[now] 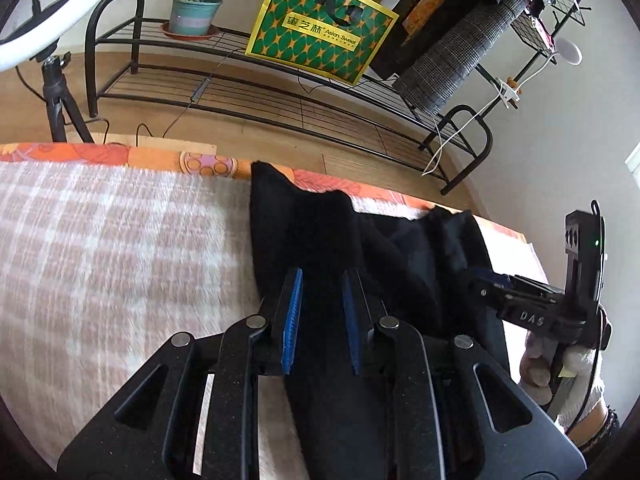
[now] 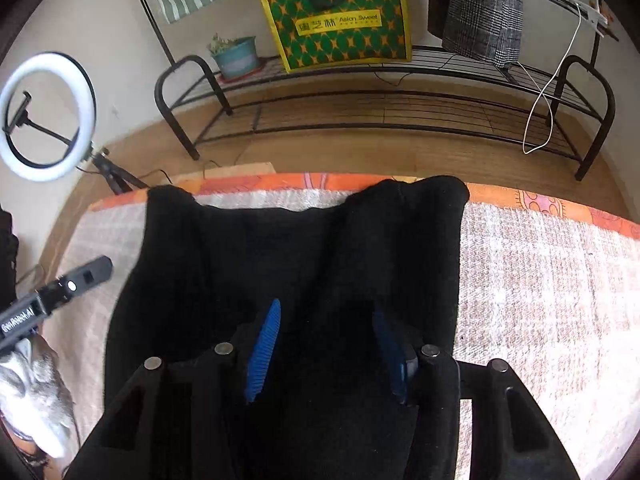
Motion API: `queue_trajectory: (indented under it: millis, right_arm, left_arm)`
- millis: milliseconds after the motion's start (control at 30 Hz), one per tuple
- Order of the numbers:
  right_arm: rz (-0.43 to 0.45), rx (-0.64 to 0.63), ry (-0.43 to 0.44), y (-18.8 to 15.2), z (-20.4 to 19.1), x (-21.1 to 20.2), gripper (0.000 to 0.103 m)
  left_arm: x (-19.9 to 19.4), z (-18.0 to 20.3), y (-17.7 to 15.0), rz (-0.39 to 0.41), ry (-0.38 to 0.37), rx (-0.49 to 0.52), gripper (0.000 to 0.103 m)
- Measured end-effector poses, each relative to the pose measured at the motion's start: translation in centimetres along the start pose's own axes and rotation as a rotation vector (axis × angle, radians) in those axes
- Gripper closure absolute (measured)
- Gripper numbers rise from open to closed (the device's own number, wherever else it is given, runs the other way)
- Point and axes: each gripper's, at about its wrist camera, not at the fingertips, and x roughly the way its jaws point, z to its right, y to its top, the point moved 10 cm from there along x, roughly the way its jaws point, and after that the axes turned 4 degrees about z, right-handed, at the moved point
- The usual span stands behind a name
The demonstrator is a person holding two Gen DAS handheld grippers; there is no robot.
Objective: Fold large clothes
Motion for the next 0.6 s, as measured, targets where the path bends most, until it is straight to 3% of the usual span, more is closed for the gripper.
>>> queue_trajectory:
  millis: [33,67,133,233,367,400,500,600]
  right_arm:
    - [-0.003,-0.015,0.001,-0.2,0.0,0.3,0.070]
    - [-0.001,-0.035,0.000,-0.5,-0.1,0.4,0.073]
    - [0.014,-0.060,0.003,-0.6,0.0,0.3,0.099]
    - [0.068,-0.009,0.051,-0.3,0.5,-0.9,0.101]
    - [0.246,0.011,0.258,1.7,-1.5,-5.4,0.101]
    - [0.249,0.007,0.280,1.8,-1.8,-5.4,0.101]
    - [0.164,0.002,0.149,1.1,-0.8,-2.0,0.101]
    - [0.077,0.005,0.164,-0.2,-0.5,0.8,0.099]
  left_arm:
    - [0.2,-0.3,0.3,0.005,0.001,0.003,0.083]
    - [0.3,-0.5,0.5,0.008,-0.001,0.003,0.083]
    - [0.4,-0.8,0.7,0.015,0.001,0.009,0.083]
    - [0.3,-1.0,0.8,0.021,0.008,0.026,0.083]
    - [-0.1,-0.8,1.3,0.047,0.012,0.048,0.083]
    - [-0.1,-0.7,1.4,0.056,0.017,0.056,0.083]
    - [0.2,-0.8,1.3,0.056,0.032,0.061,0.083]
    - [0.4,-1.0,1.4,0.052,0.029,0.052,0.083]
